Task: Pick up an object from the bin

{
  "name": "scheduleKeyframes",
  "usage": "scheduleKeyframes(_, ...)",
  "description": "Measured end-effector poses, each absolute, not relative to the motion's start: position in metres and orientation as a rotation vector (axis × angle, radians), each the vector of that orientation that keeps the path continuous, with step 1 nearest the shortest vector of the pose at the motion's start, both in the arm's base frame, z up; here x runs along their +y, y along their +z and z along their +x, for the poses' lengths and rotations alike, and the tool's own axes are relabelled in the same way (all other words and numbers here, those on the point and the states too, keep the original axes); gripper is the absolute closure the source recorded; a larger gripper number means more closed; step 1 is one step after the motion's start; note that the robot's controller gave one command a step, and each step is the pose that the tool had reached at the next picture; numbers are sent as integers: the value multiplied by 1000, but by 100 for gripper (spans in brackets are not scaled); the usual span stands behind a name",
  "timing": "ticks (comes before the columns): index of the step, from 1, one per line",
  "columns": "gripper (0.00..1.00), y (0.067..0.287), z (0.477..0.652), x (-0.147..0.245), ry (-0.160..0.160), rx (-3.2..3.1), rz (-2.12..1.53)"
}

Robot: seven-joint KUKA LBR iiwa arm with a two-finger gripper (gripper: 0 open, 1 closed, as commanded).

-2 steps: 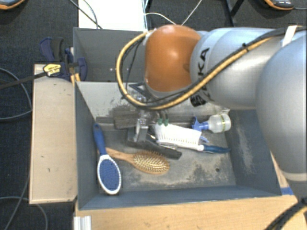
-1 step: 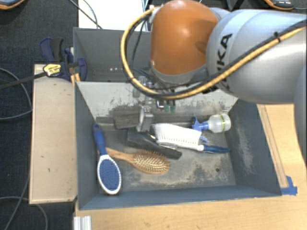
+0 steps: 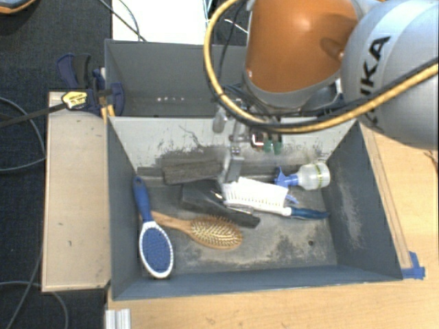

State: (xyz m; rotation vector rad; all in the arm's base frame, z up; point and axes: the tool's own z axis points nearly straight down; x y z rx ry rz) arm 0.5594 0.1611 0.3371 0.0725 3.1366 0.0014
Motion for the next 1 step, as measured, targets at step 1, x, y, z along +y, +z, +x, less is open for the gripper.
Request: scheduleKeyframes(1,0,242,561,180,3,3140,-15)
